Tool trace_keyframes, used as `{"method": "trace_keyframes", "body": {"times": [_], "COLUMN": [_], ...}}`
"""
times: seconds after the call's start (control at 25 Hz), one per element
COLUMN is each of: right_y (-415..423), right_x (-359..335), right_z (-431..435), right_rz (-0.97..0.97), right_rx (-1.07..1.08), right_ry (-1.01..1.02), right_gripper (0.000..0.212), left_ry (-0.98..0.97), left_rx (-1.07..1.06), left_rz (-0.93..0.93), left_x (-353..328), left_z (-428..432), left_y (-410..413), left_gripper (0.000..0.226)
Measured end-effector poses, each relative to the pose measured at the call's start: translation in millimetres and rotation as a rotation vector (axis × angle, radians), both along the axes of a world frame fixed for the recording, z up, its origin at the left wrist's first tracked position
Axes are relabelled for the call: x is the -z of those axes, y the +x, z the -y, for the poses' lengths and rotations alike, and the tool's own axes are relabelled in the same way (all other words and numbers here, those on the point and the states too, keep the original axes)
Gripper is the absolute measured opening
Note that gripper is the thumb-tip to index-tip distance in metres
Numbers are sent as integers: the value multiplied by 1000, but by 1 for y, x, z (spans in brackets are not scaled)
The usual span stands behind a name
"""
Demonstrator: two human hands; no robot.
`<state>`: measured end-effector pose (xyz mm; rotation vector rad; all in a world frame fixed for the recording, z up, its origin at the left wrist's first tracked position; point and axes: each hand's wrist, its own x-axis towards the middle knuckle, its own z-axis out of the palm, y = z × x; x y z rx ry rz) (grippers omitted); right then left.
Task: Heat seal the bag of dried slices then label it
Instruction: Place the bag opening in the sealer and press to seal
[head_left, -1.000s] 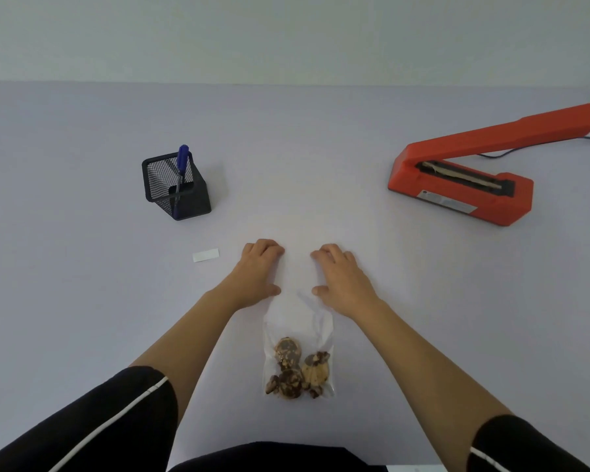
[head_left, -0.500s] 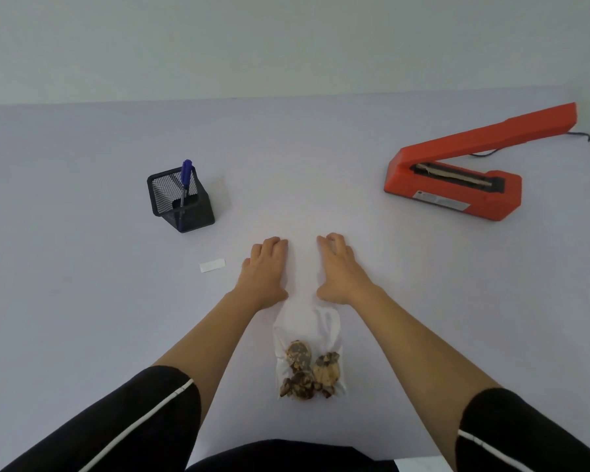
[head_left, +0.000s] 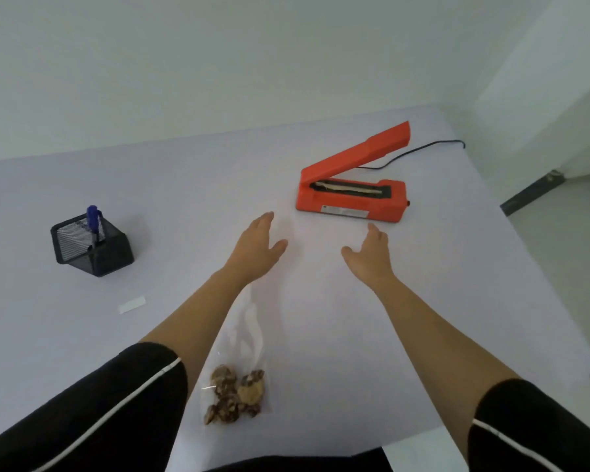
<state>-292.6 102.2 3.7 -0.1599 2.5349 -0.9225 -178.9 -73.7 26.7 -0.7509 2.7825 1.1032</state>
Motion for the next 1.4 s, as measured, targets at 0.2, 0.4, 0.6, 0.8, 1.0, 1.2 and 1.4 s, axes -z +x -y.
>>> {"method": "trace_keyframes", "body": {"times": [0.2, 0.4, 0.6, 0.8, 1.0, 1.2, 1.4], "right_y": [-82, -118, -85, -39, -23, -23, -19], "right_x": [-3, -3, -11, -14, -14, -9, -4], "right_z": [-47, -55, -69, -88, -97, -100, -99], "right_rz": [-50, 114, 161, 195, 180, 201, 151], "right_rx": [8, -103, -77, -57, -111, -186, -144], "right_ry": [4, -71, -243, -275, -184, -110, -99], "right_gripper": [87, 78, 69, 71, 74, 82, 87], "left_ry": [116, 300, 353, 226, -110, -88, 62], "left_rx": [-164, -311, -376, -331, -71, -233, -236], "left_rz": [59, 72, 11, 47, 73, -11, -20], "left_x": [0, 2, 5, 13, 10, 13, 12], "left_z": [-28, -36, -35, -35, -42, -36, -26], "left_y": [-86, -127, -118, -93, -87, -88, -82], "left_gripper": [68, 63, 59, 55, 61, 36, 41]}}
